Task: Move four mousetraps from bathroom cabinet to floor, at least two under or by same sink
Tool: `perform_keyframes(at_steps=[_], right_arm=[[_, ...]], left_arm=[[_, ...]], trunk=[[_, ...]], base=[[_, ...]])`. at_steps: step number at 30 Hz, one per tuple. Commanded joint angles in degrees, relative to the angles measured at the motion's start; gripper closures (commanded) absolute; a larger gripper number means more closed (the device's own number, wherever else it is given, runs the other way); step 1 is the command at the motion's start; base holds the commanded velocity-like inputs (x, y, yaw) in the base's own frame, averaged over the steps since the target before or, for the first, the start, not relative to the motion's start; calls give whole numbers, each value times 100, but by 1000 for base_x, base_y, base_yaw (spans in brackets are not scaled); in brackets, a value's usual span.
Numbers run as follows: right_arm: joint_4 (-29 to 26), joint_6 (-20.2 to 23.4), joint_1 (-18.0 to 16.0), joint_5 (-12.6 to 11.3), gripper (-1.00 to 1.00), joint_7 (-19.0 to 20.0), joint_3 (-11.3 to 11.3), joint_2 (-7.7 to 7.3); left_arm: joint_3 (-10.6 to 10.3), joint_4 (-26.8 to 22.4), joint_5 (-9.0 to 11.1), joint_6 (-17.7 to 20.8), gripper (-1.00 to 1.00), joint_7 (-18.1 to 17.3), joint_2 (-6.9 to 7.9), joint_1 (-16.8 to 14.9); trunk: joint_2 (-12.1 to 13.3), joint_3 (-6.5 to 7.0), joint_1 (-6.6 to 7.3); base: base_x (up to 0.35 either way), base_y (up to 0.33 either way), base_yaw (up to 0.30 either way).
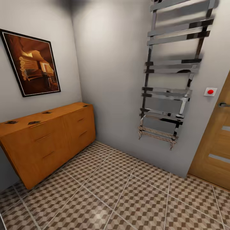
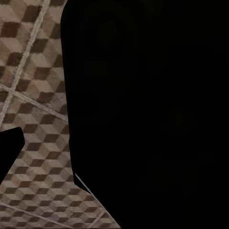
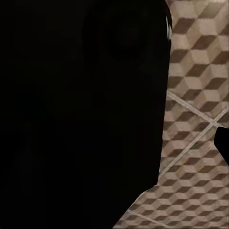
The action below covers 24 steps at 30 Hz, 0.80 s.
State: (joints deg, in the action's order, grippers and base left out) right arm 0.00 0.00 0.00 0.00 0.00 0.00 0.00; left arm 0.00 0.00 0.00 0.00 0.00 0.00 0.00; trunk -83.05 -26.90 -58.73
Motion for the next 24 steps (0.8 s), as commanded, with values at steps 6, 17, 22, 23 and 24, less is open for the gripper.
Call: perform_keyframes(at_steps=[6, 17, 22, 23, 24], right_arm=[[-107, -12, -53, 9, -100, -16, 17, 145], [-152, -240, -60, 16, -100, -17, 13, 252], [-156, -400, -60, 17, -100, -18, 12, 261], [-157, -432, -60, 17, -100, -18, 10, 261], [-157, -464, -61, 17, -100, -18, 8, 262]], left_arm=[[18, -52, -25, -43, -100, -9, 26, 18], [-3, -39, -23, -311, -100, -1, 56, 18], [-7, -26, -19, -472, -100, 0, 86, 18], [-8, -28, -20, -504, -100, 0, 88, 18], [-8, -29, -22, -536, -100, 0, 92, 18]], trunk=[[-3, -3, 0], [-3, -3, 0], [-3, -3, 0], [-3, -3, 0], [-3, -3, 0]], base=[[0, 0, 0], [0, 0, 0], [0, 0, 0], [0, 0, 0], [0, 0, 0]])
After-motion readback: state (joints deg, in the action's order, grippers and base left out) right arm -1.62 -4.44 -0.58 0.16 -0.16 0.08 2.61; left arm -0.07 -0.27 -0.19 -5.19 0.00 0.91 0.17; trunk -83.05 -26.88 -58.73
